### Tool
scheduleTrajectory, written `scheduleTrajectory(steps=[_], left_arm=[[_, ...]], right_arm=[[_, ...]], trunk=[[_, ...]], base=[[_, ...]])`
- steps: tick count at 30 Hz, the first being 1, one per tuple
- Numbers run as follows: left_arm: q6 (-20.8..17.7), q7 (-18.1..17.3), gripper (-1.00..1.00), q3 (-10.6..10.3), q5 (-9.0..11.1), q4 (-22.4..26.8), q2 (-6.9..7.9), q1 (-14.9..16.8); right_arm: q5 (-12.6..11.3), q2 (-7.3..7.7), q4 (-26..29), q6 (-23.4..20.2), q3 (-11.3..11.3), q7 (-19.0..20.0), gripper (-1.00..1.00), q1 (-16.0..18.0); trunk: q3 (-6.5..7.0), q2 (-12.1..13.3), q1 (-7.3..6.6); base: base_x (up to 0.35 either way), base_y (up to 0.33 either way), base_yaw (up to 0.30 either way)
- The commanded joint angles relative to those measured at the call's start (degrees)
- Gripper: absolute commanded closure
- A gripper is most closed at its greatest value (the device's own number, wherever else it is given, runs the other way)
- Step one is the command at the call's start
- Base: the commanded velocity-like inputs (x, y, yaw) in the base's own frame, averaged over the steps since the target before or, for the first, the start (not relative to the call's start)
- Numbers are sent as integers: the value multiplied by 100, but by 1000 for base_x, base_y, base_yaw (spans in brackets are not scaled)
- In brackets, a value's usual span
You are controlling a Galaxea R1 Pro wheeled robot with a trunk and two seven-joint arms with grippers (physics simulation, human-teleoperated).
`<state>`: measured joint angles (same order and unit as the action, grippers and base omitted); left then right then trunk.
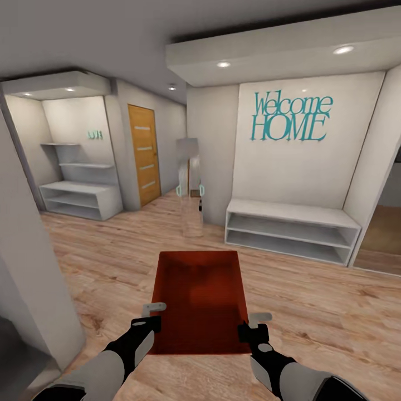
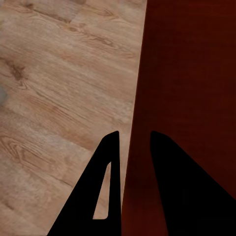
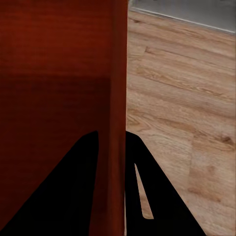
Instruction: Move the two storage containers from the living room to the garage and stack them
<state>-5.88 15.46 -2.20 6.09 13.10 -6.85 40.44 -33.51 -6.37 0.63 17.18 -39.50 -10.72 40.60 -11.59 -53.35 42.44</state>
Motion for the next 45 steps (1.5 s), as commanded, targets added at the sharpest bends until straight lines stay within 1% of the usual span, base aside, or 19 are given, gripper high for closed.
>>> scheduleTrajectory(steps=[1,45], left_arm=[[-38,45,100,211,244,26,114,8],[-37,45,100,211,244,26,114,8]], right_arm=[[2,4,7,5,135,-12,100,1],[2,2,7,9,135,-15,100,1]], trunk=[[-8,-5,4],[-8,-5,4]], base=[[322,0,0],[322,0,0]])
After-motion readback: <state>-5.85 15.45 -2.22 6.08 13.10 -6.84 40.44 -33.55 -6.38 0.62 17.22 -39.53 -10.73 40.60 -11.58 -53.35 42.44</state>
